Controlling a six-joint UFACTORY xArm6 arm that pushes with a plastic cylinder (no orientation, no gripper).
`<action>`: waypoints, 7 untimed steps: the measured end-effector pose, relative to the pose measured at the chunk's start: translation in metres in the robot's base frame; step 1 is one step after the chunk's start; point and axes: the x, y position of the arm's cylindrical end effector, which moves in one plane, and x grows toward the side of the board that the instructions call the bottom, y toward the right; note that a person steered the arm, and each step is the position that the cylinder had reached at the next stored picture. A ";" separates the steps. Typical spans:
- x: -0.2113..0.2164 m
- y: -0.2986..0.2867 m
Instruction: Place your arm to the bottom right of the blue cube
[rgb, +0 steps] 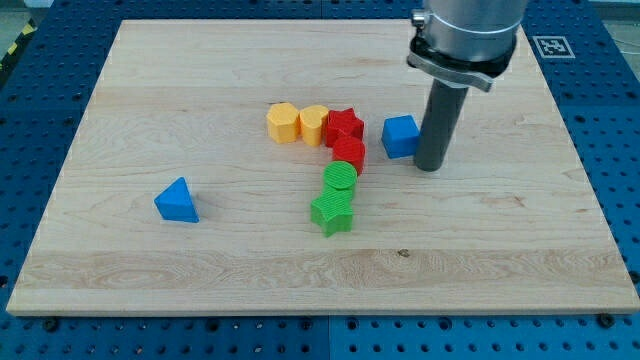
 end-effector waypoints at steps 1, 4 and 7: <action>-0.002 0.017; -0.003 0.019; -0.023 0.019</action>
